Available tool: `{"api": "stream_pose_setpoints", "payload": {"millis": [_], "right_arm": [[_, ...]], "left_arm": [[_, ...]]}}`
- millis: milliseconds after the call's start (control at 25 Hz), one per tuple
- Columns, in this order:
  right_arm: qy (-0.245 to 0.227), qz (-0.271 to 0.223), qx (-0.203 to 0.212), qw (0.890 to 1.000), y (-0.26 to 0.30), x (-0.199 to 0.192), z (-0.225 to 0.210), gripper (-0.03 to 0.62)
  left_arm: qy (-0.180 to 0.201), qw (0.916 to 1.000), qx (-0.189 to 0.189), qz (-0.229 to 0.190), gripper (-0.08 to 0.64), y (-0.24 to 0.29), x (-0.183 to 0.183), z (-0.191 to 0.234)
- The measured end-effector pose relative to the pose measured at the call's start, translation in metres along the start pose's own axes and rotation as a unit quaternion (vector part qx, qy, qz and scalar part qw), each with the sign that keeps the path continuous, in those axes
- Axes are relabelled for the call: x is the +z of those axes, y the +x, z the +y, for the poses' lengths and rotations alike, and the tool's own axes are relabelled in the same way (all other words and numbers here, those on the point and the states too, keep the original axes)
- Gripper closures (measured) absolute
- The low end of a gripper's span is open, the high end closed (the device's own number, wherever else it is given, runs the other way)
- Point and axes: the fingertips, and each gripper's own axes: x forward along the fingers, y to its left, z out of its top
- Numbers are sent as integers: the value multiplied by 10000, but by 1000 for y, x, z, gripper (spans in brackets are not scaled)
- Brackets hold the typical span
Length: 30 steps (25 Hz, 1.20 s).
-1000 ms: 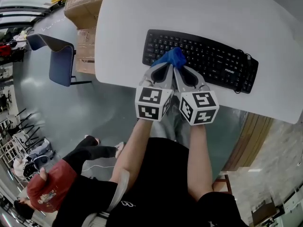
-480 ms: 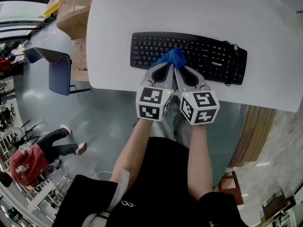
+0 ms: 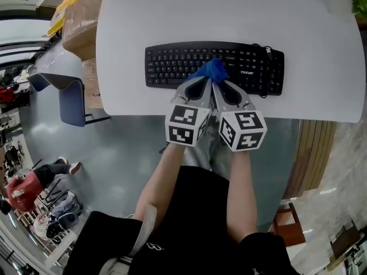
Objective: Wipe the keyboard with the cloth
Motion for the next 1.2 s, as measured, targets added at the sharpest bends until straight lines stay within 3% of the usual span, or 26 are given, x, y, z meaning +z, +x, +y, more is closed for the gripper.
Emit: {"api": "stream_pose_setpoints", "payload": {"millis": [800, 1200], "right_arm": [[406, -412, -674, 9960, -57, 13, -72, 554], [541, -834, -1221, 9875, -103, 27, -102, 554]], "left_arm": [[546, 9953, -788, 116, 561, 42, 17, -83], [924, 9857, -1412, 48, 561, 53, 32, -137]]}}
